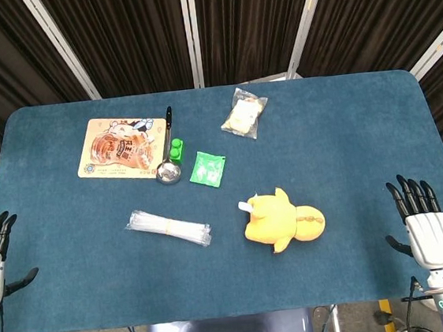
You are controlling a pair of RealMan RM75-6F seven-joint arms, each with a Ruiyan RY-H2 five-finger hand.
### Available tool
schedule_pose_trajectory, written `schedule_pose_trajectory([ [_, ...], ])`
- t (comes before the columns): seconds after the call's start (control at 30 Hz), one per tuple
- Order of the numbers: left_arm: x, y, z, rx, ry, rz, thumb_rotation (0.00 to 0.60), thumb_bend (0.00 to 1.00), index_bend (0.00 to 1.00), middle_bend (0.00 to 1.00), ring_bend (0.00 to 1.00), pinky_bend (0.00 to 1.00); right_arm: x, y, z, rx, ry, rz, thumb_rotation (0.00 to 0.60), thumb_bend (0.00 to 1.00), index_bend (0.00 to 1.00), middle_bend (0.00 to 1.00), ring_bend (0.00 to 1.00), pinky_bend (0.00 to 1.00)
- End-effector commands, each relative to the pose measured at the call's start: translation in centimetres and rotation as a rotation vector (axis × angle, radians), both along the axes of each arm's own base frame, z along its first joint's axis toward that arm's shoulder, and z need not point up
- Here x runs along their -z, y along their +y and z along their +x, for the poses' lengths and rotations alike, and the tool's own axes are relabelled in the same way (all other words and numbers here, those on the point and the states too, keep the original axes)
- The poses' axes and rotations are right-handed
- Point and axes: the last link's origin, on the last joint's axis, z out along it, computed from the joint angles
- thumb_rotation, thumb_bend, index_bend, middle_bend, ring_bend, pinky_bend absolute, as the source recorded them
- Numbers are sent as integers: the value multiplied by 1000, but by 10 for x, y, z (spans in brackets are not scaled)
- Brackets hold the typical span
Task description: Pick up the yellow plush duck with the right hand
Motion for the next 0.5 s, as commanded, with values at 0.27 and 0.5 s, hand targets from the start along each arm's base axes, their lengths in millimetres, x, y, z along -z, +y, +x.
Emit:
schedule_pose_trajectory([
  [0.27, -2, -2, 2, 6, -8, 11, 600, 138, 0, 0, 0, 0, 3, -1, 2, -10, -2, 5, 600, 510, 0, 0, 0, 0],
  [0.5, -1, -2, 3, 7, -11, 0, 600, 138, 0, 0, 0, 0, 31, -18, 37, -73, -51, 26, 600, 910, 0, 0, 0, 0],
])
